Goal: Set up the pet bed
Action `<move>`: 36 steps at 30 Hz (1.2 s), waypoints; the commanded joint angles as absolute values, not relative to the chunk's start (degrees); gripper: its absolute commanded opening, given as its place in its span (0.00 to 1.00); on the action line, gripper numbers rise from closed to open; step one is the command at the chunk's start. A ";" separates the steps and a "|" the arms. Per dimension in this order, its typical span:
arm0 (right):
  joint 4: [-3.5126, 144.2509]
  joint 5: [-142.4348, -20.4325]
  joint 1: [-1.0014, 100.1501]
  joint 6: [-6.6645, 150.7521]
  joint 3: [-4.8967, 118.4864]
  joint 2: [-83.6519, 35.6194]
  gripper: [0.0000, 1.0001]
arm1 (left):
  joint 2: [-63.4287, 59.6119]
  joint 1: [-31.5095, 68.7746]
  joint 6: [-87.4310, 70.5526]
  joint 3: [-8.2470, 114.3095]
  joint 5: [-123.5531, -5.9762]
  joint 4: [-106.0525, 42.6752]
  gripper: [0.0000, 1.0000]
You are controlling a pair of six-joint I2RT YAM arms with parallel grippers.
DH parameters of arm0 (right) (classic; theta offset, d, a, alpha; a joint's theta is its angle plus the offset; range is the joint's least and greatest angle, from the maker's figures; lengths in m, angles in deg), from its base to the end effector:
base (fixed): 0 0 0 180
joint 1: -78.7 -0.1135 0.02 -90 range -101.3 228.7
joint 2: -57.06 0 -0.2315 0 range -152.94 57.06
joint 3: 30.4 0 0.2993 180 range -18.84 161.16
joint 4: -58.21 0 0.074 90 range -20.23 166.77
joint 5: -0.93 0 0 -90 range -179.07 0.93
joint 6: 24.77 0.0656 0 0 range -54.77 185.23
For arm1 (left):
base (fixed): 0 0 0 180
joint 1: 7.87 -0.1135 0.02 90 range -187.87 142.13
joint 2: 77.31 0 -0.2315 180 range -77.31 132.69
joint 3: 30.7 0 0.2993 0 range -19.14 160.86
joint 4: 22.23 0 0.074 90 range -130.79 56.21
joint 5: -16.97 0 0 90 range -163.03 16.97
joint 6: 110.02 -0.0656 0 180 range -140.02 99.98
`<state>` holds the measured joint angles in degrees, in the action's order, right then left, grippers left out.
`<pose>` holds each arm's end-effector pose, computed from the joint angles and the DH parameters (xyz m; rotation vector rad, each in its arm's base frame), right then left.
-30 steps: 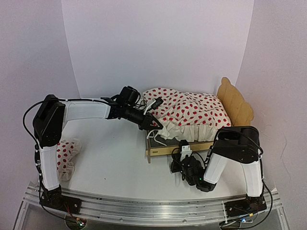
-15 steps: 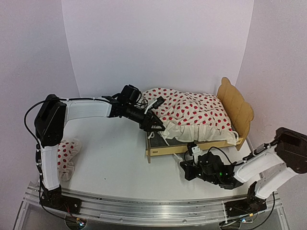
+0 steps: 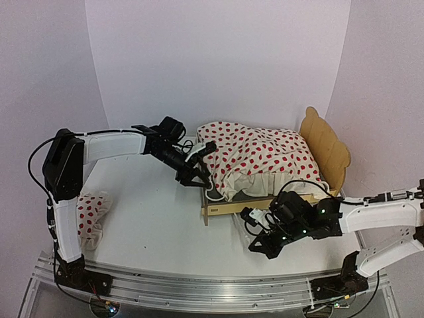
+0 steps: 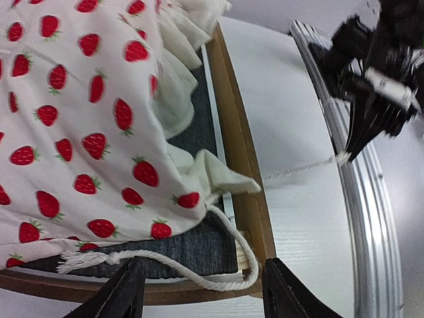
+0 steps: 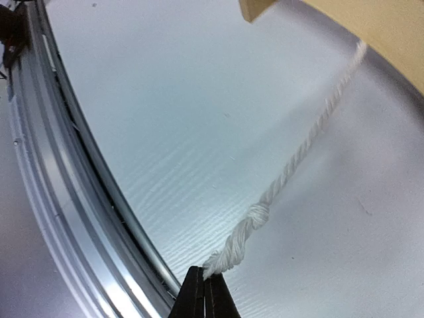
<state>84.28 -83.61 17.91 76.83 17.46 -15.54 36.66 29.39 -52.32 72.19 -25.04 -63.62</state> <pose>0.1461 0.2742 0.1012 -1.1094 2.3189 0.6392 0.3522 -0.3292 0.1740 1.6136 1.7075 -1.0672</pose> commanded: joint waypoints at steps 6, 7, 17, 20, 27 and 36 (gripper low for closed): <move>96.97 -73.38 17.68 66.27 34.75 -20.31 0.00 | 34.91 33.09 -76.95 71.64 -34.95 -71.03 0.61; 97.47 -73.22 17.75 65.88 35.95 -20.59 0.00 | 35.25 33.32 -77.21 72.02 -35.27 -71.01 0.61; 97.55 -75.11 18.23 62.58 44.60 -20.30 0.00 | 36.47 34.50 -78.99 70.37 -39.76 -67.74 0.41; 97.47 -75.49 18.67 62.52 44.90 -19.89 0.00 | 36.51 34.50 -76.40 71.73 -39.20 -66.63 0.40; 96.40 -77.13 19.14 63.86 43.73 -19.28 0.00 | 38.78 34.32 -47.49 80.12 -37.64 -64.06 0.44; 93.04 -77.90 19.15 64.44 41.33 -19.17 0.00 | 43.23 34.30 -45.56 86.35 -59.71 -68.67 0.45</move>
<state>96.01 -78.40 19.20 63.97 42.03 -20.71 42.16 34.54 -45.45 83.05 -50.46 -65.83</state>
